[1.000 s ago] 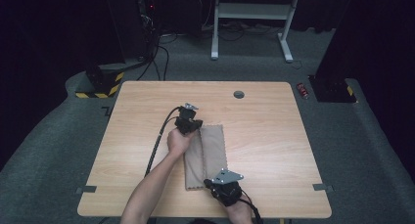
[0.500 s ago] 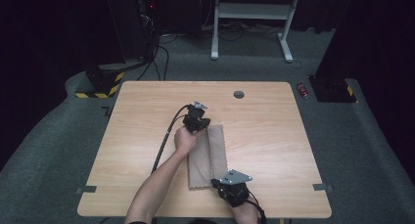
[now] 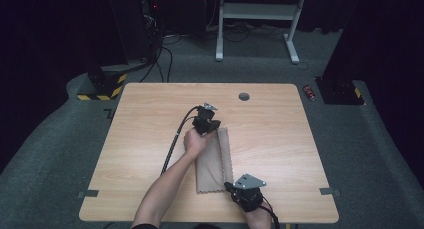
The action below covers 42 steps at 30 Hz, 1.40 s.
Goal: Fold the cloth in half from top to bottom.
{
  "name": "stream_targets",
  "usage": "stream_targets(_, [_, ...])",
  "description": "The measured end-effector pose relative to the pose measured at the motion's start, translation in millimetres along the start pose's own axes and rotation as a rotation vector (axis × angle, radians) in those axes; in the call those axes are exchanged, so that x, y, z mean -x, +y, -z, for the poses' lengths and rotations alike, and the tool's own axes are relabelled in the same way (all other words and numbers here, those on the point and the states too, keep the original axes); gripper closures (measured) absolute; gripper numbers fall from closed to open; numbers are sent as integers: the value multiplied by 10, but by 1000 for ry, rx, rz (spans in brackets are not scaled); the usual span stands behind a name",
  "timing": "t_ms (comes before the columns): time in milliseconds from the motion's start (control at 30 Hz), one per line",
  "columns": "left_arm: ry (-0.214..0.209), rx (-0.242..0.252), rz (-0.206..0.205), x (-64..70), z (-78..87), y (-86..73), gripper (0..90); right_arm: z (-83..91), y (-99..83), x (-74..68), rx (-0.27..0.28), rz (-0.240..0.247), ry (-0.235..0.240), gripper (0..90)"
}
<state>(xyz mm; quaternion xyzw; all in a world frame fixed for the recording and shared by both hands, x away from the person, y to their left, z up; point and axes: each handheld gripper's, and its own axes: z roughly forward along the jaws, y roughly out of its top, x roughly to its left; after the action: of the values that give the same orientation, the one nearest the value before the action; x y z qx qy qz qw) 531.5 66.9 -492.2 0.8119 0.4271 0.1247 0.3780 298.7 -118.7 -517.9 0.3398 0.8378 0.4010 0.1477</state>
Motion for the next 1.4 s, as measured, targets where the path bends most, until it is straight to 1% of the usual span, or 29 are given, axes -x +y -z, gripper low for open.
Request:
stream_targets(33, [-3, 2, 2, 17, -15, 6, 896, 4, -5, 4, -1, -3, -1, 894])
stream_targets(167, [-10, -4, -9, 67, -59, 32, 896, 25, -36, 19, -7, -10, -14, 894])
stream_targets(300, [-6, -7, -23, 103, -94, 49, 895, 44, -59, 51, -12, -13, -24, 894])
stream_targets(367, [-8, -9, -14, 103, -112, 43, 895, 46, -60, 60, -17, -12, -26, 893])
stream_targets(400, [-5, -12, -18, 94, -119, 42, 895, 45, -60, 62, -19, -10, -28, 893])
stream_targets(500, [-5, -13, -9, 94, -144, 41, 894, 43, -65, 74, -23, -7, -32, 892])
stream_targets(600, [-1, -20, -24, 117, -160, 44, 894, 56, -74, 84, -26, -7, -36, 893])
stream_targets(700, [-4, -23, -29, 132, -169, 44, 894, 55, -79, 78, -31, -8, -35, 892])
stream_targets(833, [-4, -27, -31, 127, -182, 46, 894, 46, -85, 77, -32, -6, -34, 892])
stream_targets(900, [-6, -26, -24, 136, -200, 44, 894, 53, -88, 81, -30, -7, -36, 892])
stream_targets(1000, [-4, -34, -33, 146, -217, 42, 893, 58, -95, 94, -33, -11, -34, 890])
stream_targets(1067, [-4, -34, -28, 148, -220, 41, 889, 54, -95, 100, -37, -12, -30, 881])
stream_targets(1100, [4, -31, -25, 142, -220, 43, 868, 54, -96, 104, -37, -14, -25, 864])
stream_targets(1133, [5, -33, -15, 132, -218, 44, 828, 55, -97, 107, -34, -15, -22, 843])
stream_targets(1233, [20, -26, 11, 95, -180, 48, 730, 75, -96, 117, -24, -20, -34, 796])
stream_targets(1300, [30, -13, 18, 57, -117, 48, 683, 108, -89, 141, -10, -26, -47, 778])
stream_targets(1333, [37, -2, 28, 36, -61, 43, 662, 126, -83, 157, -1, -29, -53, 773])
stream_targets(1400, [48, 13, 31, 0, 25, 30, 624, 160, -66, 193, 21, -38, -63, 767])
